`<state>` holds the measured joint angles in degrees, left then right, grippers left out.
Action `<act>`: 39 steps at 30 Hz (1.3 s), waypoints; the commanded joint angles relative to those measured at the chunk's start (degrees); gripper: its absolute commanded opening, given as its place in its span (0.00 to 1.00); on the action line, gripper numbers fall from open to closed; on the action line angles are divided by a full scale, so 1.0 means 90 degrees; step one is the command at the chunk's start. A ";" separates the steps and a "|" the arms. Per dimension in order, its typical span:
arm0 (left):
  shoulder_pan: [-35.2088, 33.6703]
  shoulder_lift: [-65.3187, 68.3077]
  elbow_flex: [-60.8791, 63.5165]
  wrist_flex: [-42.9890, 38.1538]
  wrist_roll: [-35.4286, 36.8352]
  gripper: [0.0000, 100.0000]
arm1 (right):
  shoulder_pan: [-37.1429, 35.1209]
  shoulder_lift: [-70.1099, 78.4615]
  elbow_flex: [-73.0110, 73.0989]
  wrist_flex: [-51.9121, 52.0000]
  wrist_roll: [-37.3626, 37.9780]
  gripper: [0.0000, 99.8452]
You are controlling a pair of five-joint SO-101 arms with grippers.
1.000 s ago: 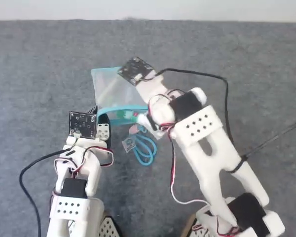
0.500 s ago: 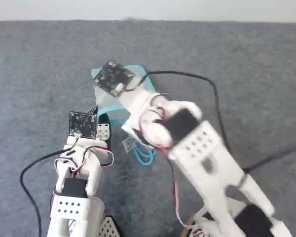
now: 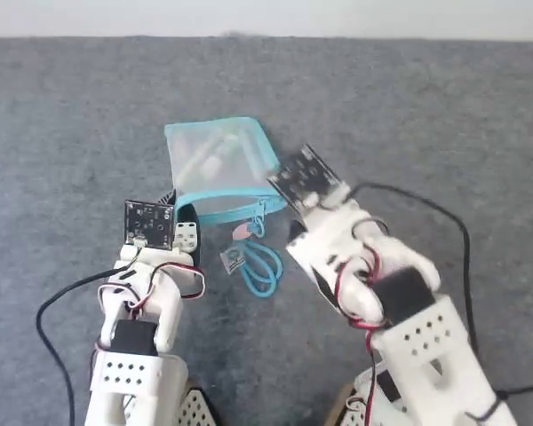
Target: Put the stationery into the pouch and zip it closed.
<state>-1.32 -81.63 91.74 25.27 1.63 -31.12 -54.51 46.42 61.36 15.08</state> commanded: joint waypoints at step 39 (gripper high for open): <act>0.0039 0.0039 -0.0054 -0.0010 -0.0078 0.01 | 0.2545 -0.5270 0.5568 0.0200 0.0127 0.05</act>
<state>-1.32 -81.63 91.74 25.27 1.63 -9.23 -102.07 95.38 58.99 15.34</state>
